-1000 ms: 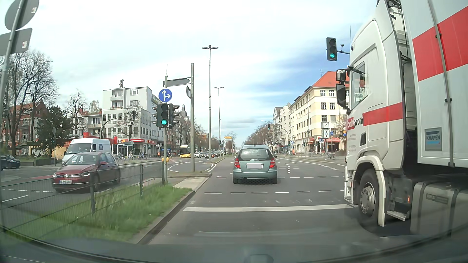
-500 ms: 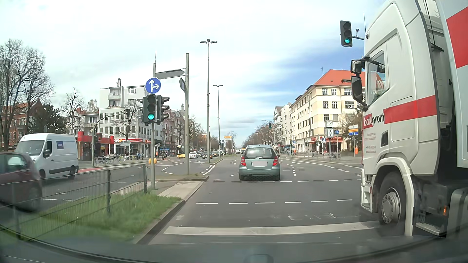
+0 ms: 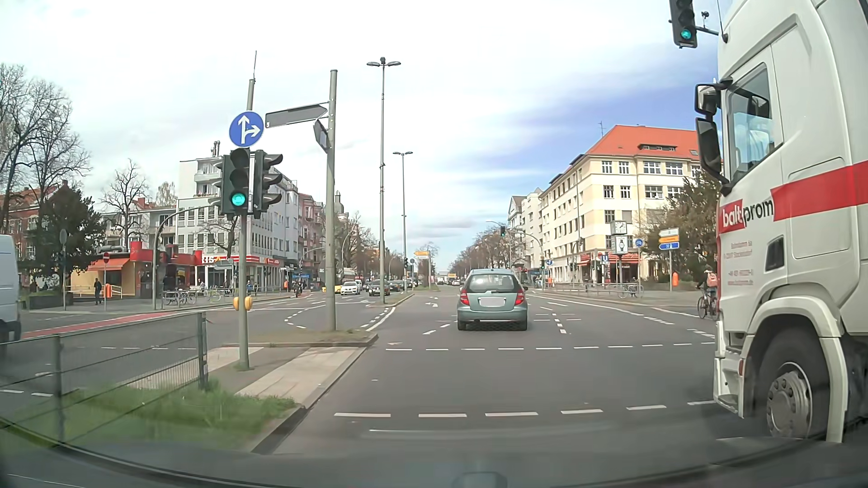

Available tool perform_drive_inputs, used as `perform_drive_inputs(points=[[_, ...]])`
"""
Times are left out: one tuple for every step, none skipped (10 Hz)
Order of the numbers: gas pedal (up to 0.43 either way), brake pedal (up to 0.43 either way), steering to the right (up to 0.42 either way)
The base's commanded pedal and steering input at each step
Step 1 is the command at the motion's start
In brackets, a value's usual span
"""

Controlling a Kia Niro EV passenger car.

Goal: Follow the waypoints while adhering to traffic rules and regulations

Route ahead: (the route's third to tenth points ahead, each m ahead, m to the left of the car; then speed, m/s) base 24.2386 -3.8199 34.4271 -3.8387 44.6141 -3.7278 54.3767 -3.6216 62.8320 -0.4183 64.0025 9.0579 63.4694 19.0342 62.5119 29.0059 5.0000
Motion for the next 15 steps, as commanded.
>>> perform_drive_inputs(points=[[0.197,0.0,0.002],[0.197,0.0,0.001],[0.197,0.0,0.0],[0.197,0.0,0.0],[0.197,0.0,-0.001],[0.189,0.0,-0.001],[0.189,0.0,-0.001],[0.15,0.0,-0.002],[0.15,0.0,-0.002],[0.15,0.0,-0.002],[0.15,0.0,-0.003],[0.15,0.0,-0.002],[0.15,0.0,-0.002],[0.15,0.0,-0.002],[0.15,0.0,-0.002]])
